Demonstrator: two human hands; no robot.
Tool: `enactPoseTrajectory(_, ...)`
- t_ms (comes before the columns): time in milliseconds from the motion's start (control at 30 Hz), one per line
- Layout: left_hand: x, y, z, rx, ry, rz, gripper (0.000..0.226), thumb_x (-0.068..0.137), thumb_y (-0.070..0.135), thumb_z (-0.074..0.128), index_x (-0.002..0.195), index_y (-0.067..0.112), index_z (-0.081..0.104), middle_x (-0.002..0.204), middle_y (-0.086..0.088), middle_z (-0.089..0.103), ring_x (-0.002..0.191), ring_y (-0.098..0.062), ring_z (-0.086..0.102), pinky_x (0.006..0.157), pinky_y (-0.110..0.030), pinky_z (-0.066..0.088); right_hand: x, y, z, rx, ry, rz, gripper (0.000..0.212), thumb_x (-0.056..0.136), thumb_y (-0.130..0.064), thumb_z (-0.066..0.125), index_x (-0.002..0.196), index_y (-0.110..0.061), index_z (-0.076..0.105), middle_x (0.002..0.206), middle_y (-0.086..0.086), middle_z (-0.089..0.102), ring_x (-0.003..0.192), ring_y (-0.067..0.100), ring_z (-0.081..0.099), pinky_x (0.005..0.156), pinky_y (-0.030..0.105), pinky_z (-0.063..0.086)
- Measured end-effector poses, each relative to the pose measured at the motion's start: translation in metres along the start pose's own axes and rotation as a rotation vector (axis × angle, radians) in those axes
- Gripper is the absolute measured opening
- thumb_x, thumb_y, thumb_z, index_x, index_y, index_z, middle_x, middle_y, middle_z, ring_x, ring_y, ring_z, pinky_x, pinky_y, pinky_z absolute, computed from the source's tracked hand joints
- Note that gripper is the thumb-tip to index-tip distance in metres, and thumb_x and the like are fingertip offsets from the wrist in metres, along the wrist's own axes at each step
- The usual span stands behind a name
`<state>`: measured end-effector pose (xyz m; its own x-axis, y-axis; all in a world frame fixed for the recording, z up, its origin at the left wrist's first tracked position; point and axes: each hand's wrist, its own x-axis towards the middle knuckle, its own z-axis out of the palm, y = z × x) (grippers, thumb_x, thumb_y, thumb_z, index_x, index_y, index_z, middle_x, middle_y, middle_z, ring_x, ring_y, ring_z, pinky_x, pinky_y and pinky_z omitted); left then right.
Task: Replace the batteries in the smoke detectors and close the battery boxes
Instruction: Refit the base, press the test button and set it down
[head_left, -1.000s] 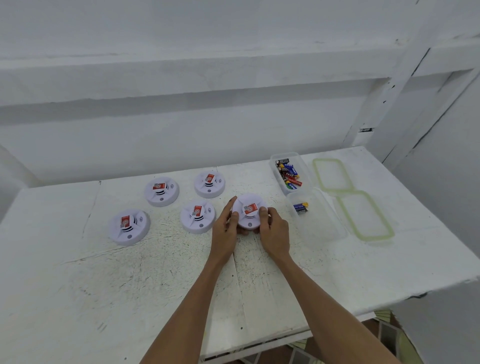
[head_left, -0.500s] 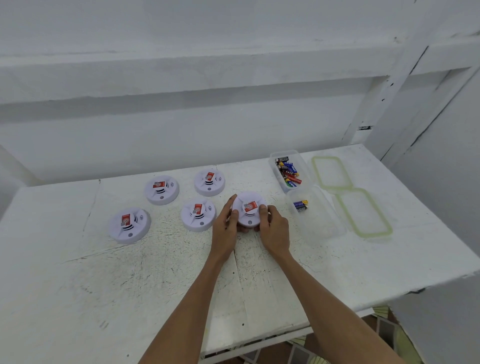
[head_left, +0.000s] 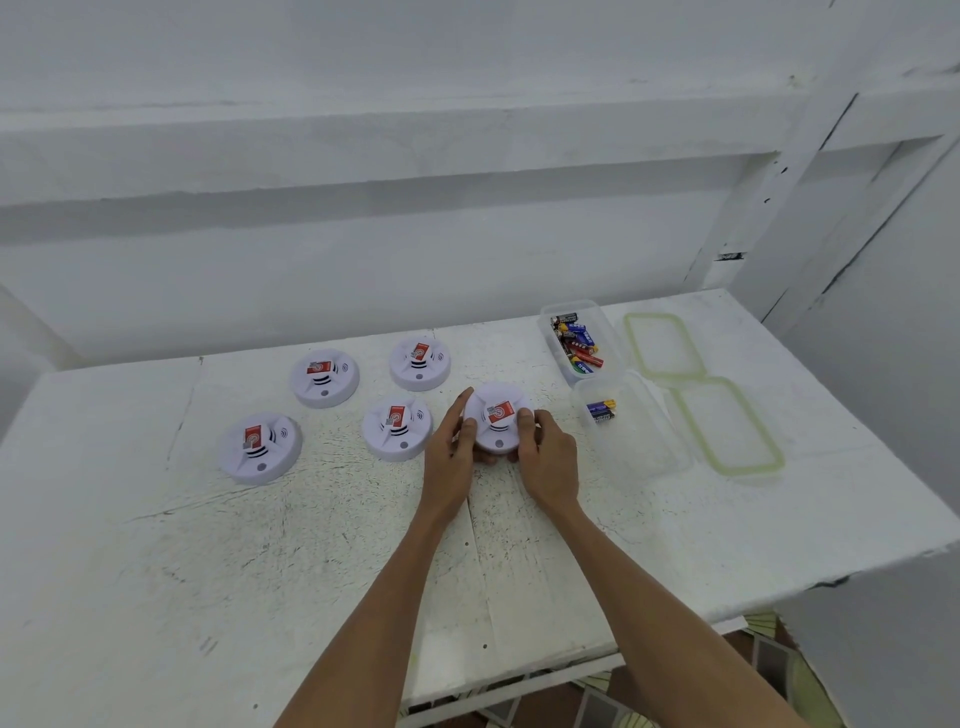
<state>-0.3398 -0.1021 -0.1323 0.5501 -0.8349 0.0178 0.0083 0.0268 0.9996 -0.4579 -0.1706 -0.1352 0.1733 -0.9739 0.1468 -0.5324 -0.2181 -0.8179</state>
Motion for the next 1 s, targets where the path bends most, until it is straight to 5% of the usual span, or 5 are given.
enactPoseTrajectory(300, 0.0004, -0.0009, -0.0002, 0.017, -0.007, 0.001, 0.043, 0.110, 0.026, 0.049, 0.153, 0.026, 0.049, 0.147, 0.007, 0.061, 0.128, -0.015, 0.063, 0.094, -0.046, 0.062, -0.0003, -0.0003, -0.0015, -0.008, 0.006, -0.006, 0.038, 0.102, -0.047, 0.041, 0.093, -0.017, 0.061, 0.074, -0.008, 0.065, 0.063, 0.002, 0.061, 0.053, 0.017, 0.045)
enactPoseTrajectory(567, -0.0003, -0.0001, -0.0005, 0.024, -0.022, -0.008, 0.043, 0.111, 0.026, 0.048, 0.153, 0.027, 0.049, 0.144, 0.005, 0.062, 0.125, -0.018, 0.065, 0.089, -0.044, 0.063, -0.0004, -0.0010, -0.0016, -0.007, -0.007, -0.002, 0.040, 0.102, -0.049, 0.039, 0.096, -0.017, 0.062, 0.077, -0.007, 0.066, 0.065, 0.004, 0.063, 0.055, 0.021, 0.052)
enactPoseTrajectory(1000, -0.0015, 0.0077, -0.0057, 0.004, -0.074, -0.103, 0.042, 0.110, 0.027, 0.050, 0.152, 0.028, 0.049, 0.148, 0.001, 0.060, 0.133, -0.021, 0.061, 0.107, -0.054, 0.053, -0.0008, -0.0012, -0.0093, 0.014, -0.119, 0.026, 0.041, 0.102, -0.049, 0.039, 0.093, -0.016, 0.061, 0.074, -0.006, 0.065, 0.064, 0.009, 0.063, 0.058, 0.028, 0.050)
